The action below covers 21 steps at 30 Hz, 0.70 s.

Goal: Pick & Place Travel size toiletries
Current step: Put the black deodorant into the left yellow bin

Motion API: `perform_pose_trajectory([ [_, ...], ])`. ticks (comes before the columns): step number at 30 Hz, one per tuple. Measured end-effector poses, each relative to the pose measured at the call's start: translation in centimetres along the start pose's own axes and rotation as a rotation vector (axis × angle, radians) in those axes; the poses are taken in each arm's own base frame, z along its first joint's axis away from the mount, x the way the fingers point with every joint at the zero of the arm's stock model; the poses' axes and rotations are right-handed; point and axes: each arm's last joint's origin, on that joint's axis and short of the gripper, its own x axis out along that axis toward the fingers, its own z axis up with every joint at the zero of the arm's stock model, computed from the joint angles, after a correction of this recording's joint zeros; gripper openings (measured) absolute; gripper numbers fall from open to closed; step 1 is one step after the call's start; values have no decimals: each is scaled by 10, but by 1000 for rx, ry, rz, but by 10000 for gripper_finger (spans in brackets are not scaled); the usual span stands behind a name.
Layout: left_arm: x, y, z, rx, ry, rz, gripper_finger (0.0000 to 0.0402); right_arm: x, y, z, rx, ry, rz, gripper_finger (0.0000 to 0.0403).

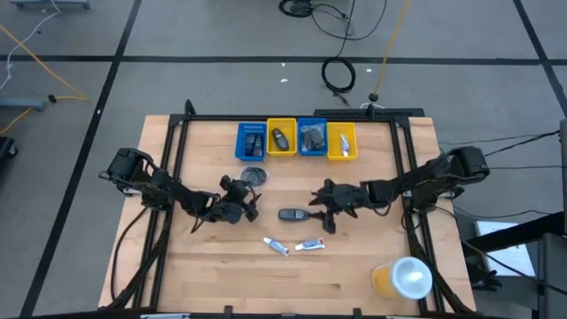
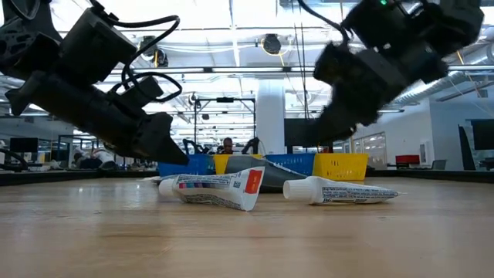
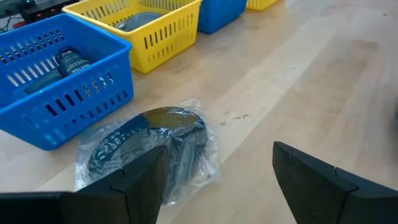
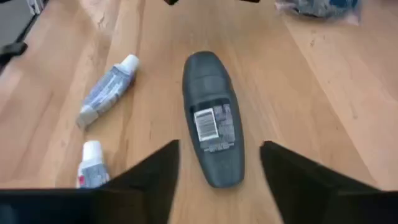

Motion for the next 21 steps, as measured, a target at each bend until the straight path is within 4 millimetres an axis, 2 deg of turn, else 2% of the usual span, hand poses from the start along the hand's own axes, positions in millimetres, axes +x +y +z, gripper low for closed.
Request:
perform_pose_trajectory([
  [4,2,2,1,-5,-1,11,285,13,4,-11,-68,-9,-3,284],
  [8,4,4,2,-10,0,21,285,31,5,-25,-130,-19,15,320],
  [13,4,4,2,-8,1,21,285,49,3,-35,-141,-69,23,315],
  [21,4,4,2,-7,2,21,285,81,6,-34,-214,-82,-5,268],
])
